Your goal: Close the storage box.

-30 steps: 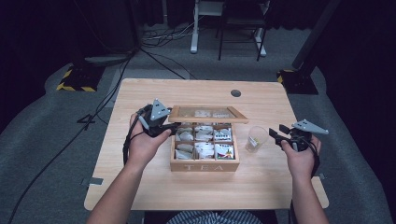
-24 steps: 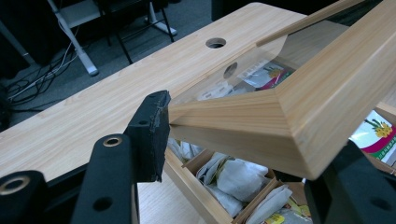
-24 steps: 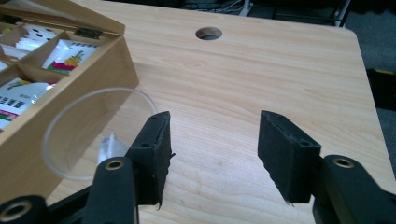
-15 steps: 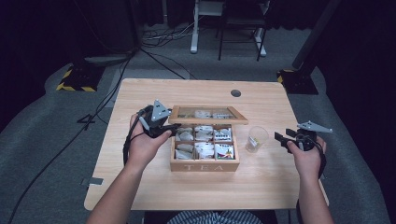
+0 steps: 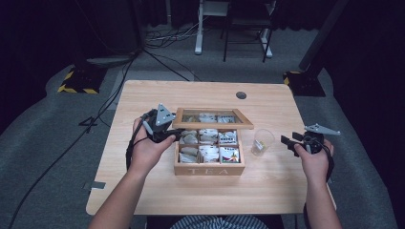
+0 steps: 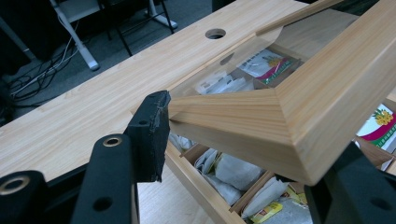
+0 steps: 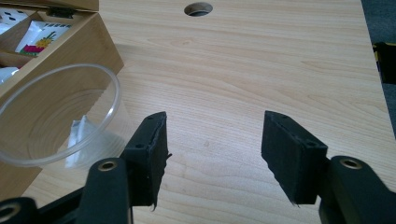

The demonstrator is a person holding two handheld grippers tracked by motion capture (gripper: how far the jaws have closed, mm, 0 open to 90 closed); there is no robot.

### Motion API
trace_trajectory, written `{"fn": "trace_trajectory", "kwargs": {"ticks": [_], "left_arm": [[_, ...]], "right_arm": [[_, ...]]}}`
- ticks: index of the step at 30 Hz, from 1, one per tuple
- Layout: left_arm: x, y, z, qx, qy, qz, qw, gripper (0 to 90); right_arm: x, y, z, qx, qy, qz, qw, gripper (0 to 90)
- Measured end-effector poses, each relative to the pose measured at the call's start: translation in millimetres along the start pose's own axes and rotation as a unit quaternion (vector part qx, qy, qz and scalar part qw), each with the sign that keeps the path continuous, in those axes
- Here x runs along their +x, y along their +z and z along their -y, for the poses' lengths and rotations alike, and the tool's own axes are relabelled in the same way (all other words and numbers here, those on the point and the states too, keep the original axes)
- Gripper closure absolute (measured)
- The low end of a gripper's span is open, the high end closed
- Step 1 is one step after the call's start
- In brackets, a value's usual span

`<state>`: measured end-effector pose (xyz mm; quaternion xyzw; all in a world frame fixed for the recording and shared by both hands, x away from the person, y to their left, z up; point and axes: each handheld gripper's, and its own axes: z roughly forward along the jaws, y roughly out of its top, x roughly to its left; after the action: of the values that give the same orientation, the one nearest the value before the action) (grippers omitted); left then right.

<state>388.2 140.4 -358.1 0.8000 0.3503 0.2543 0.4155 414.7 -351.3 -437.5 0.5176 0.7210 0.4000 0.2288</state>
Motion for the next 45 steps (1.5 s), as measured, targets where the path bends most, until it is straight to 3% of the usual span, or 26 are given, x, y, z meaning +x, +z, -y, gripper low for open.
{"fn": "trace_trajectory", "kwargs": {"ticks": [20,33,40,45], "left_arm": [[-10.1,-1.1,11.4,0.031,0.015,-0.009,0.9994,47.5],[-14.1,-7.0,13.0,0.055,0.022,0.002,0.9982,45.6],[-18.0,-6.6,16.2,0.074,0.004,-0.003,0.9973,45.5],[-19.4,-5.6,20.4,0.086,-0.017,0.007,0.9961,46.4]], "right_arm": [[5.1,6.6,-10.0,-0.003,0.009,-0.020,0.9998,42.1],[5.9,8.7,-11.3,-0.002,0.008,-0.024,0.9997,42.1],[4.4,6.5,-11.4,-0.003,0.011,-0.021,0.9997,42.0],[3.2,6.0,-11.3,-0.004,0.013,-0.020,0.9997,41.7]]}}
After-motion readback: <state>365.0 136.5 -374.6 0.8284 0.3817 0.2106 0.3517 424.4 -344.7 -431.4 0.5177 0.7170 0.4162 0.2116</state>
